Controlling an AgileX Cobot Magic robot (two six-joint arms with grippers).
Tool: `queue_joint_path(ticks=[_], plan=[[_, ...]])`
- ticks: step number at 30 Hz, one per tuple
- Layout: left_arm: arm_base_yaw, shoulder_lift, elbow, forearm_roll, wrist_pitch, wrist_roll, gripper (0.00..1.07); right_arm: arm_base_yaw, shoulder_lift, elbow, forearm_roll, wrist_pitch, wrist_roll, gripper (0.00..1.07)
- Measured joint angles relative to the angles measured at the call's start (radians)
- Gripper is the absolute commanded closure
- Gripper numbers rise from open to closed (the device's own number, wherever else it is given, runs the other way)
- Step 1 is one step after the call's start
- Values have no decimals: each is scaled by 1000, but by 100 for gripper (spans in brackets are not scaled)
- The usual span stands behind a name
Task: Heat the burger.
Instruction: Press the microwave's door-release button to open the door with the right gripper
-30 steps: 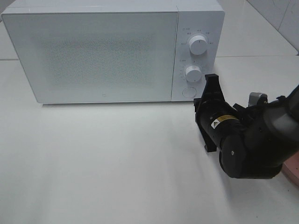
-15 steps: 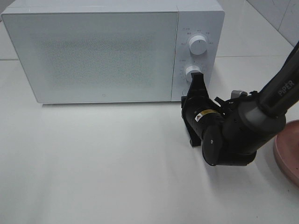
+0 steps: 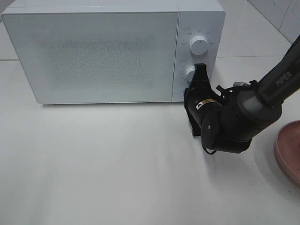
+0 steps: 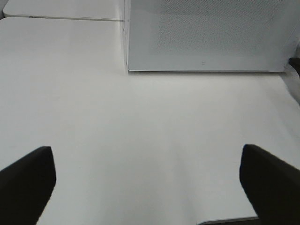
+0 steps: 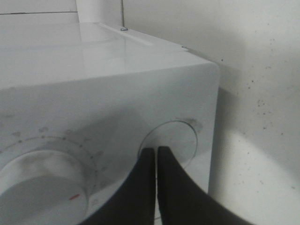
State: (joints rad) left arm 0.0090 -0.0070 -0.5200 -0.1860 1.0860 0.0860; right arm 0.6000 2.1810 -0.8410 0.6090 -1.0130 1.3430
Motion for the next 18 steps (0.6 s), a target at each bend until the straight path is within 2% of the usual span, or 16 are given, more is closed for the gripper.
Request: queue_joint_path(ticks=[18], plan=[[0, 0, 0, 0, 0, 0, 7, 0, 34, -23, 27, -36, -1, 107]])
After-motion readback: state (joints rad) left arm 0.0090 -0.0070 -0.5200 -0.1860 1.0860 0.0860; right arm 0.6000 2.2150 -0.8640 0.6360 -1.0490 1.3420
